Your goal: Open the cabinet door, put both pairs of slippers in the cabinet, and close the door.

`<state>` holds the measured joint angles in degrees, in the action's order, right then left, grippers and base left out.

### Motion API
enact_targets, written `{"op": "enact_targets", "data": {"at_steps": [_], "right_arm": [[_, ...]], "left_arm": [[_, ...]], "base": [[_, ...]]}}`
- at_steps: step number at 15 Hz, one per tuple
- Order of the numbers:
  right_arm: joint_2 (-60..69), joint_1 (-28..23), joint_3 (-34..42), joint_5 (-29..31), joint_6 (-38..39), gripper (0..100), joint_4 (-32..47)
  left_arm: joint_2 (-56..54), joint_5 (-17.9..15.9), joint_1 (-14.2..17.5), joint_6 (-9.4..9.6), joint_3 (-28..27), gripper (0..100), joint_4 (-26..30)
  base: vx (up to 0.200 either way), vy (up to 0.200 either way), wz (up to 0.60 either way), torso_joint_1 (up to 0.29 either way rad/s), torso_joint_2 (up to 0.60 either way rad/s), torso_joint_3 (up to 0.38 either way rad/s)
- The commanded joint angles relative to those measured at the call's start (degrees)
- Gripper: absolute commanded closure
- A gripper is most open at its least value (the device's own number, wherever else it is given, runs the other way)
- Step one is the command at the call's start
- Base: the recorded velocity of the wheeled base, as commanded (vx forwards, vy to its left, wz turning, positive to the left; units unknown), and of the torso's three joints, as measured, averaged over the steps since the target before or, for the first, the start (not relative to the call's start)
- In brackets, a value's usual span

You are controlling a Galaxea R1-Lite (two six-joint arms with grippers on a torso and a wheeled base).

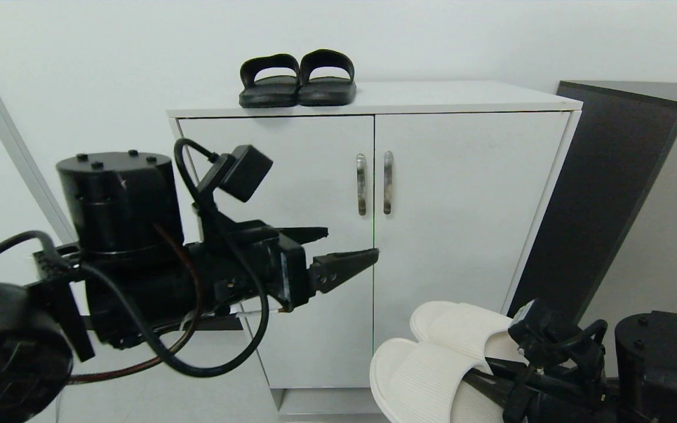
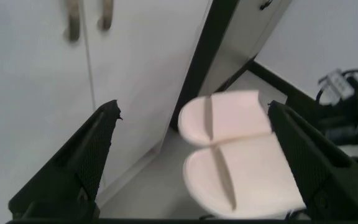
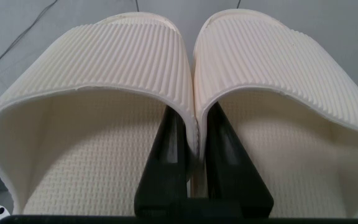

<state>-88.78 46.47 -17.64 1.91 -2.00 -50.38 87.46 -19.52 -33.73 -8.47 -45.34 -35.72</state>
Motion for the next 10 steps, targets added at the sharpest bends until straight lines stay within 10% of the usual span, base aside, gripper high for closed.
{"op": "enact_targets", "data": {"at_steps": [1,8,10], "right_arm": [[0.19,0.02,0.06,0.02,-0.02,100,-0.07],[-0.07,-1.03,0.06,-0.33,0.33,100,0.02],[-0.25,-1.03,0.06,-0.33,0.33,100,0.02]], "left_arm": [[7.47,-0.52,-1.34,-3.92,-9.16,0,0.12],[17.49,-10.54,-1.69,-14.55,-28.75,0,5.92],[18.98,-10.1,-1.25,-14.99,-30.25,0,5.92]], "base": [[0.0,0.0,0.0,0.0,0.0,0.0],[0.0,0.0,0.0,0.0,0.0,0.0],[0.0,0.0,0.0,0.0,0.0,0.0]]}}
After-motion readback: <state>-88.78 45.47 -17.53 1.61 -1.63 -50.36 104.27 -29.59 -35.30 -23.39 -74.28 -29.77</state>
